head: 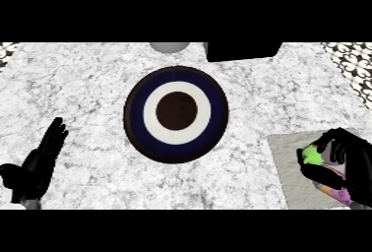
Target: Pick the eggplant from the placemat and place it in the plate
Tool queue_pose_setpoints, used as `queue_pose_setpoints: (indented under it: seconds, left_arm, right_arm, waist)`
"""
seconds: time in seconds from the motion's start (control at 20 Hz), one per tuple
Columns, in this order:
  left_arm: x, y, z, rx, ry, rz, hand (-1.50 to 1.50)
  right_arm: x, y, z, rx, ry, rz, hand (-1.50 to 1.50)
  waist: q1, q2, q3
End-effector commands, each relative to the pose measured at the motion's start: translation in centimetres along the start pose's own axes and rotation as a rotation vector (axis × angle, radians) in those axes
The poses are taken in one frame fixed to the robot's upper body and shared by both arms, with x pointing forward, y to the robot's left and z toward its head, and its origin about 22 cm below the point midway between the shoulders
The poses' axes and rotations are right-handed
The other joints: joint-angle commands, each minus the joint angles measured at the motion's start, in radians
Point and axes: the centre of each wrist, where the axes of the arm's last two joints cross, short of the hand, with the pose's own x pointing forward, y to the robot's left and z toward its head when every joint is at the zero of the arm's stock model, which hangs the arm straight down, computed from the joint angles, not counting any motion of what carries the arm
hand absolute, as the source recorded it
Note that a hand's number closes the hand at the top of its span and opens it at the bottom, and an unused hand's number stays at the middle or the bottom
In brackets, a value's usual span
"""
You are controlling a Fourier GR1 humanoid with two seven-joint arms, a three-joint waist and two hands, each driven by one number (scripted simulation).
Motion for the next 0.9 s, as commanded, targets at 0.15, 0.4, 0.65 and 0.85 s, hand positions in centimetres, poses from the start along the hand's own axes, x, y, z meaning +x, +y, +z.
queue_pose_setpoints:
  seconds: [0.15, 0.4, 0.65, 0.85]
  left_arm:
    - [1.1, -1.3, -0.9, -0.052, -0.036, 0.010, 0.00]
    - [2.8, -3.2, -0.8, -0.113, -0.045, 0.022, 0.00]
    - [0.4, -4.1, -2.1, -0.113, -0.068, -0.004, 0.00]
    - [0.9, -5.3, -2.7, -0.121, -0.072, -0.009, 0.00]
  right_arm:
    - [5.6, -4.0, 6.6, -0.228, -0.049, -0.070, 1.50]
    - [8.8, -5.3, 8.8, -0.242, -0.038, -0.051, 1.50]
    - [14.0, -3.2, 6.5, -0.195, -0.094, -0.060, 1.50]
    - [17.2, -1.4, 4.5, -0.103, -0.104, -0.081, 1.50]
  waist:
    - [0.071, 0.025, 0.001]
    - [0.113, 0.031, 0.004]
    - [0.127, 0.038, 0.003]
    - [0.130, 0.038, 0.003]
